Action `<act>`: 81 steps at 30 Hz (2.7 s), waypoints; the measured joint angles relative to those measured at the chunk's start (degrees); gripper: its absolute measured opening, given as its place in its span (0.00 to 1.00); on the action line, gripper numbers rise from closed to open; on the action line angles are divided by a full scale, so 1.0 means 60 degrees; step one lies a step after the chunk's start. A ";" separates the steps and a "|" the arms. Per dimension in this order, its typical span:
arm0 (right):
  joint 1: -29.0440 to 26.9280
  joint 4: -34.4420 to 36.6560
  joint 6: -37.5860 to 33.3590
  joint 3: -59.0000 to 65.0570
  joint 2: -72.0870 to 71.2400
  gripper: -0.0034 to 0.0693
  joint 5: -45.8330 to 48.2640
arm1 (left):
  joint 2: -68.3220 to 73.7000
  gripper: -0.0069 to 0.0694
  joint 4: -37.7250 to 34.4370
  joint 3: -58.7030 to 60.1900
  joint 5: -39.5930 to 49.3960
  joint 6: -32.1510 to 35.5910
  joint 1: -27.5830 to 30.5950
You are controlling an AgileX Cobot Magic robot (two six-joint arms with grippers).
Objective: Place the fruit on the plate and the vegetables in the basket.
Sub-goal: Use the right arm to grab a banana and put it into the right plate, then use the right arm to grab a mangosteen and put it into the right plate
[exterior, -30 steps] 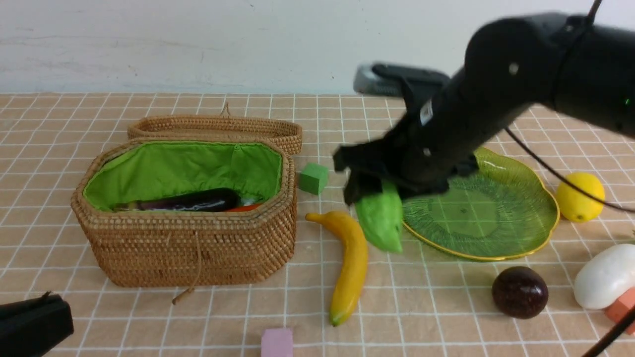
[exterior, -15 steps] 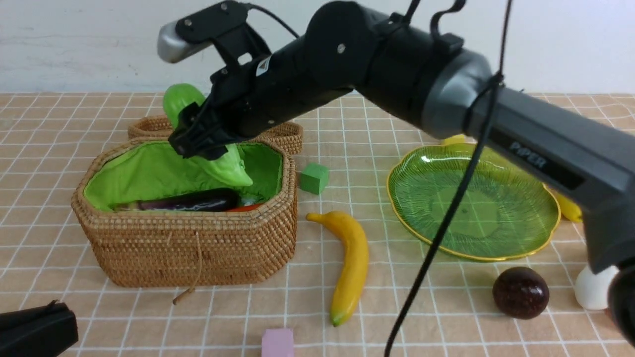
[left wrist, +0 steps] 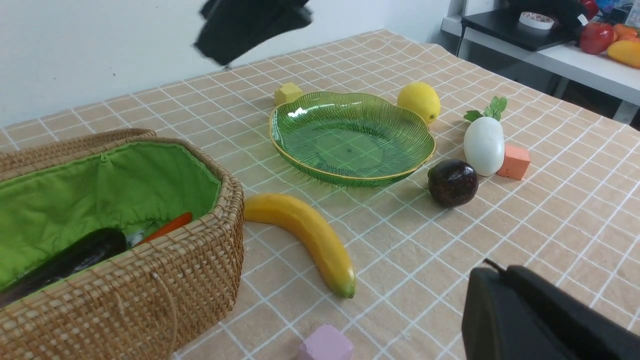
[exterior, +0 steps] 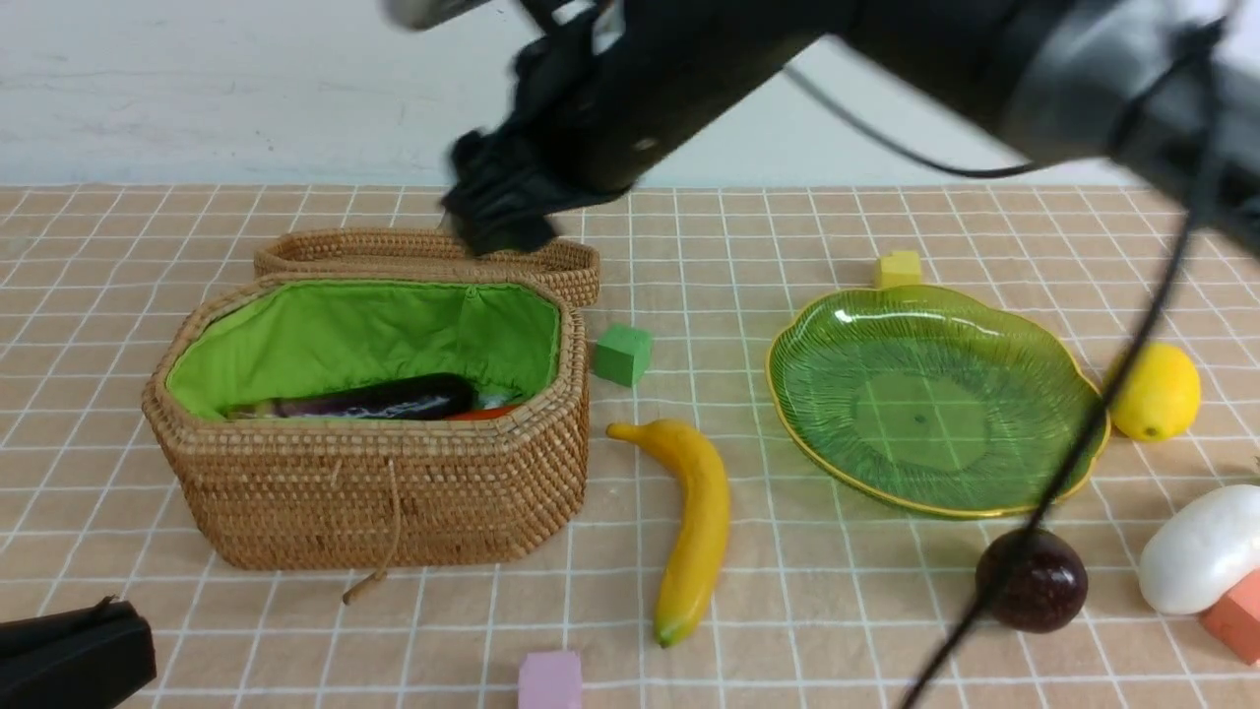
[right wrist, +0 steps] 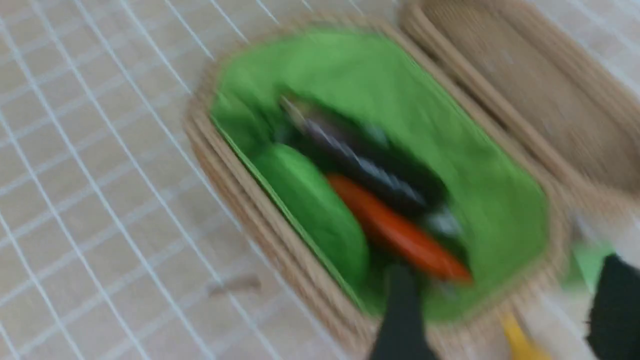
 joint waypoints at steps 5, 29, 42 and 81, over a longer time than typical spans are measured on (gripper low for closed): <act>-0.0526 -0.1289 0.2860 0.1138 0.0042 0.31 0.1006 | 0.0000 0.07 0.0000 0.0000 -0.0028 0.0000 0.0000; -0.1377 -0.0076 0.4132 0.3190 0.2737 0.47 -0.1434 | 0.0000 0.07 -0.0011 0.0000 -0.0047 0.0000 0.0000; -0.3265 -0.1096 0.4036 0.0995 0.1393 0.48 0.0220 | 0.0000 0.08 0.0076 0.0000 -0.0501 0.0000 0.0000; -0.4432 -0.0286 0.2732 0.9479 -0.3469 0.76 -0.1151 | 0.0000 0.09 0.0224 0.0000 -0.0233 0.0000 0.0000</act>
